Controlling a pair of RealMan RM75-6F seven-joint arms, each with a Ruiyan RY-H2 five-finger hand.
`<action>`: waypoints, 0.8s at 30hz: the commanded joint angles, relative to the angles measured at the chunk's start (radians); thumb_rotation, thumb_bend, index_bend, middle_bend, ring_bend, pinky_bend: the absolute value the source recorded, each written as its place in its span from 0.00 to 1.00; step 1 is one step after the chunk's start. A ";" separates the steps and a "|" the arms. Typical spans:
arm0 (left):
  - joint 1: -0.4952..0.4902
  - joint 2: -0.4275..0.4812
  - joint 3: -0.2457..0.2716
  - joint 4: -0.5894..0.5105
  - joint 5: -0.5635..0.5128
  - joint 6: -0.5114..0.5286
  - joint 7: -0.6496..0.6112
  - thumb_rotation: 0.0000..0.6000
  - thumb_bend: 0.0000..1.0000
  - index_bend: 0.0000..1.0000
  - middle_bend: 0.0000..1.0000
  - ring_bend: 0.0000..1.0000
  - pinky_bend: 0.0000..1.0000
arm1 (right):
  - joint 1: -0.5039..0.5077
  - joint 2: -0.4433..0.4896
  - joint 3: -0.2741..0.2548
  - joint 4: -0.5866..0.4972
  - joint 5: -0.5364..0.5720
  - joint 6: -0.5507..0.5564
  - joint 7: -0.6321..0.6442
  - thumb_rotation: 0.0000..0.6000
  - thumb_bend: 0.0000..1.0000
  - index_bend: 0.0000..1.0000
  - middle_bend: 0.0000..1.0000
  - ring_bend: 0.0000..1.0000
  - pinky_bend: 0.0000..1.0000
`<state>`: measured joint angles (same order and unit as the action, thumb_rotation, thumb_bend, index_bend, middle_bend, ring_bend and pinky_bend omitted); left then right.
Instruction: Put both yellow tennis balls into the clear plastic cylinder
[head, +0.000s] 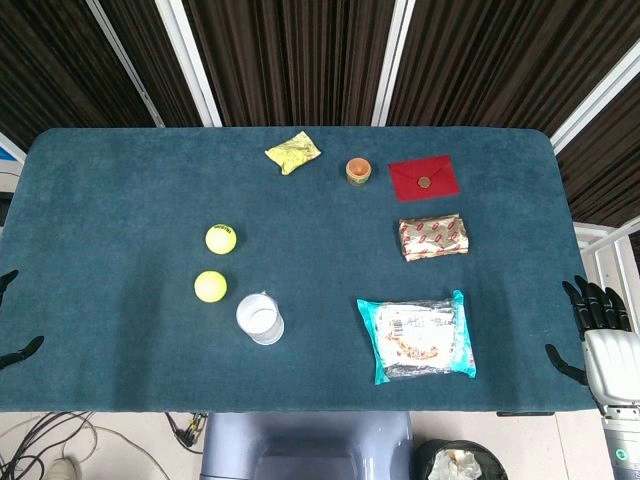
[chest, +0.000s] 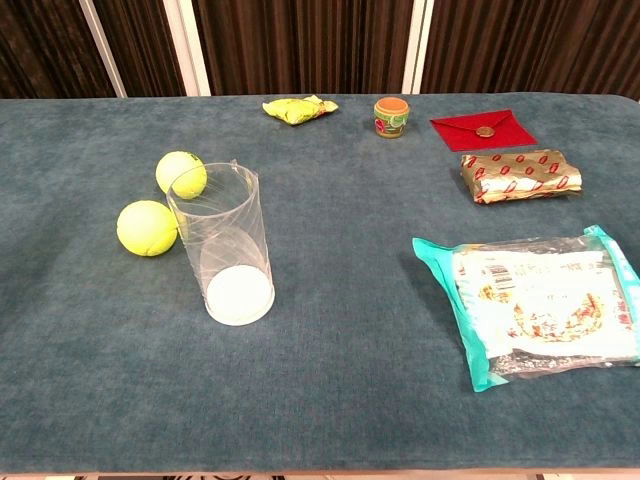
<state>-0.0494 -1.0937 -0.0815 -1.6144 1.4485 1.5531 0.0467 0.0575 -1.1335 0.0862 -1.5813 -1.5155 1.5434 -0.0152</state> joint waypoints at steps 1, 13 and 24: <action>0.000 0.001 -0.001 -0.001 -0.004 -0.003 0.001 1.00 0.10 0.13 0.00 0.00 0.12 | 0.000 0.000 0.000 -0.001 -0.001 0.001 -0.002 1.00 0.34 0.00 0.02 0.02 0.00; 0.001 0.007 0.000 -0.008 -0.005 -0.005 -0.003 1.00 0.10 0.13 0.00 0.00 0.12 | 0.001 -0.005 -0.001 -0.005 -0.003 0.001 -0.015 1.00 0.34 0.00 0.02 0.02 0.00; -0.004 0.006 0.002 0.003 0.003 -0.016 -0.025 1.00 0.08 0.13 0.01 0.00 0.12 | -0.002 -0.004 -0.002 -0.009 -0.003 0.003 -0.021 1.00 0.34 0.00 0.02 0.02 0.00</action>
<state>-0.0528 -1.0872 -0.0793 -1.6131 1.4500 1.5378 0.0238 0.0560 -1.1378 0.0839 -1.5903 -1.5192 1.5466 -0.0364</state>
